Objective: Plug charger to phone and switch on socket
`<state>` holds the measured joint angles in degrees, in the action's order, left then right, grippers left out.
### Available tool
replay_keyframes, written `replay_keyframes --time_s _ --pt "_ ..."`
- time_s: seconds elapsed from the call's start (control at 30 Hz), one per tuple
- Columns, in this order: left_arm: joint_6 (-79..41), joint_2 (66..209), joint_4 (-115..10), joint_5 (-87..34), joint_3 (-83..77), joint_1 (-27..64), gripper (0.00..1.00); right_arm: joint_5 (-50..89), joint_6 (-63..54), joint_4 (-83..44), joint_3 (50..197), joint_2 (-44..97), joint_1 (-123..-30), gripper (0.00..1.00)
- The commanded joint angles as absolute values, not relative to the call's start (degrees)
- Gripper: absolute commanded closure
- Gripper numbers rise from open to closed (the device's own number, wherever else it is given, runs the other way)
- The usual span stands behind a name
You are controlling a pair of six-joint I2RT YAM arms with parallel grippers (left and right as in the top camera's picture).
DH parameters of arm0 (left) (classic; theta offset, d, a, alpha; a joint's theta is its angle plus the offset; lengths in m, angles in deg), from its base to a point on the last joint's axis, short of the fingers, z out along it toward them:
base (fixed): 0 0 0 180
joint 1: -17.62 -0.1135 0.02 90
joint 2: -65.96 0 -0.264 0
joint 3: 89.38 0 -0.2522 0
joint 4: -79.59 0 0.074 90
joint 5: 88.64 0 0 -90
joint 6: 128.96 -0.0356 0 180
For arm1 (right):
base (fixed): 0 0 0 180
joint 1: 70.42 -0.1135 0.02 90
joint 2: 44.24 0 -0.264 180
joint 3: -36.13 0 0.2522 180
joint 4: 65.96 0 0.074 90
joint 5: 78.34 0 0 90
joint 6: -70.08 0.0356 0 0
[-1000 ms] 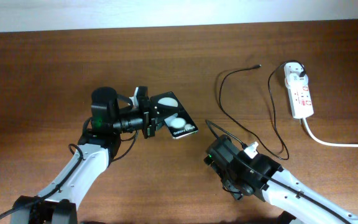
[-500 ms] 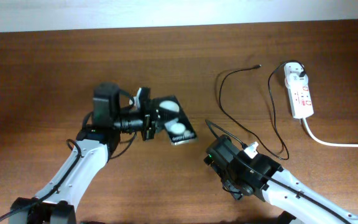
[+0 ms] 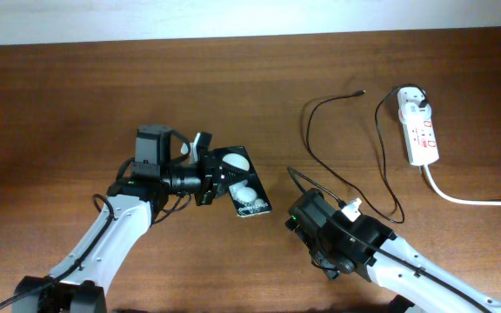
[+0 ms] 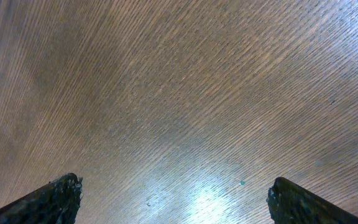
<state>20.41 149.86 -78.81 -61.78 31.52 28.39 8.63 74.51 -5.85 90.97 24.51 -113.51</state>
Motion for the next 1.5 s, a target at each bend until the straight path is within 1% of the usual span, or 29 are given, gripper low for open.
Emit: replay_keyframes --time_s 0.0,0.07,0.2,0.37,0.43,0.67,1.03,1.13,1.47 --pt "19.32 149.53 -80.58 -59.68 30.71 28.50 1.00 7.76 74.36 -5.68 91.08 24.51 -113.86 0.01" --pt "21.53 149.64 -80.95 -57.49 30.56 28.50 1.00 7.76 74.36 -5.70 91.08 24.51 -113.86 0.01" --pt "24.63 151.65 -86.37 -57.76 29.49 28.50 1.00 7.76 74.36 -5.70 91.08 24.51 -113.86 0.01" --pt "24.61 160.68 -86.64 -62.41 22.29 29.48 1.00 7.76 74.36 -5.68 91.08 24.51 -113.86 0.01" --pt "24.61 162.01 -86.59 -62.70 21.29 30.22 1.00 7.76 74.38 -5.70 91.08 24.51 -113.86 0.01" --pt "24.37 162.01 -81.50 -65.76 21.31 30.33 1.00 7.76 74.36 -5.70 91.08 24.51 -113.86 0.01" --pt "24.35 162.01 -81.39 -68.27 21.31 30.33 1.00 7.76 74.38 -5.70 91.08 24.51 -113.86 0.01" --pt "24.32 162.01 -81.41 -72.23 21.31 30.33 1.00 7.76 74.36 -5.70 91.08 24.51 -113.86 0.01" --pt "24.39 162.01 -81.39 -71.96 21.31 30.33 1.00 7.76 74.38 -5.70 91.08 24.51 -113.86 0.01"
